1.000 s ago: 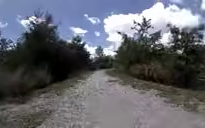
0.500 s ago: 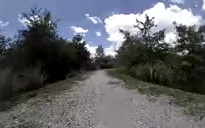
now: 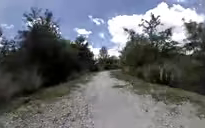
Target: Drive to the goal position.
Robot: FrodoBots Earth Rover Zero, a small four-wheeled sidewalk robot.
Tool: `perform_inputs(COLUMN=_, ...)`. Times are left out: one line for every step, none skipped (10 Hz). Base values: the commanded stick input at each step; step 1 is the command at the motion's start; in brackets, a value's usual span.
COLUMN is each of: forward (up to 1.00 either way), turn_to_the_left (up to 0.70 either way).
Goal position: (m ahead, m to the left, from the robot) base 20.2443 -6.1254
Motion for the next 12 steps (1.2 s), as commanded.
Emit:
perform_inputs(forward=0.70, turn_to_the_left=0.00)
perform_inputs(forward=0.70, turn_to_the_left=0.00)
perform_inputs(forward=0.70, turn_to_the_left=0.00)
perform_inputs(forward=0.70, turn_to_the_left=0.00)
perform_inputs(forward=0.70, turn_to_the_left=0.00)
perform_inputs(forward=0.70, turn_to_the_left=0.00)
perform_inputs(forward=0.70, turn_to_the_left=0.00)
perform_inputs(forward=0.70, turn_to_the_left=0.00)
perform_inputs(forward=0.70, turn_to_the_left=0.00)
perform_inputs(forward=0.70, turn_to_the_left=0.00)
perform_inputs(forward=0.70, turn_to_the_left=0.00)
perform_inputs(forward=0.70, turn_to_the_left=0.00)
